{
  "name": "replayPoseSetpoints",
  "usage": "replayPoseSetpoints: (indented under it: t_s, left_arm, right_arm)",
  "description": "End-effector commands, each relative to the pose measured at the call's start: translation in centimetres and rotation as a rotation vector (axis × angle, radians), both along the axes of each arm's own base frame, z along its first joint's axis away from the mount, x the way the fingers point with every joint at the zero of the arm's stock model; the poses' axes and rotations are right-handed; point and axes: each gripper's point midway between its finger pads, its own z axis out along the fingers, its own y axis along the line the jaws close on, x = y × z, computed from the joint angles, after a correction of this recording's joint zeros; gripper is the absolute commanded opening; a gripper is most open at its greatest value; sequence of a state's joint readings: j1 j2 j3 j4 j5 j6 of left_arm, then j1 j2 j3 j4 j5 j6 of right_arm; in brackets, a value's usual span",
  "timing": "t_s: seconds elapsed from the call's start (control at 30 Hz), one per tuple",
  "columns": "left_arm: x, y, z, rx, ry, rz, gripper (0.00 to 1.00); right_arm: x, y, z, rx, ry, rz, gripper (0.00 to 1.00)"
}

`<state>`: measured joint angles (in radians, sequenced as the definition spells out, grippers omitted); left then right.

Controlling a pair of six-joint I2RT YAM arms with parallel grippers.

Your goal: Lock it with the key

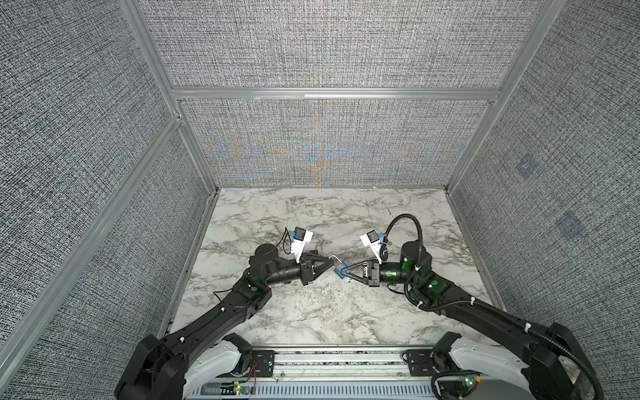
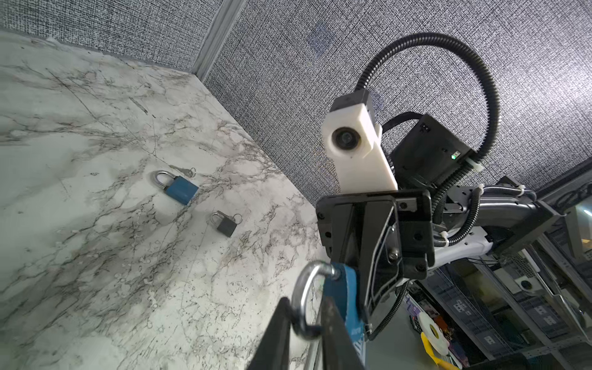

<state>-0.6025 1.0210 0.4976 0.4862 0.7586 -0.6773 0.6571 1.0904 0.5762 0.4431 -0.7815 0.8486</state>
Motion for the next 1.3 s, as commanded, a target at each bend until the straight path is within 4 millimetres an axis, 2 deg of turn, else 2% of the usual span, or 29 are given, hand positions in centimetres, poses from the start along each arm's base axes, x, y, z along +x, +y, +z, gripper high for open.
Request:
replayPoseSetpoints:
  t_s: [0.0,0.23,0.53,0.73,0.8,0.93,1.07,1.27]
  left_arm:
    - [-0.1,0.6,0.0,0.006,-0.017,0.028,0.31]
    - [-0.3,1.3,1.7,-0.024,-0.058,0.054,0.39]
    - [1.1,0.5,0.7,0.010,-0.044,0.057,0.40]
    - [1.5,0.2,1.3,-0.004,-0.055,0.056,0.38]
    - [1.5,0.1,1.4,-0.004,-0.059,0.053,0.33]
    - [1.5,0.1,1.2,0.005,-0.054,0.049,0.16]
    - [1.5,0.2,0.2,0.033,-0.043,0.054,0.02]
    - [1.7,0.1,-1.3,0.066,-0.015,0.054,0.00]
  right_arm:
    - [0.2,0.2,1.5,0.045,-0.069,0.003,0.00]
    - [0.3,0.4,1.1,0.038,-0.057,0.008,0.00]
    - [0.1,0.7,1.4,0.051,-0.053,0.028,0.00]
    - [0.0,0.8,0.9,0.043,-0.043,0.032,0.00]
    - [0.0,0.8,0.9,0.043,-0.044,0.031,0.00]
    - [0.1,0.8,1.0,0.044,-0.047,0.030,0.00]
    - [0.1,0.8,1.3,0.051,-0.054,0.029,0.00]
    - [-0.2,0.9,2.3,0.085,-0.055,0.045,0.00]
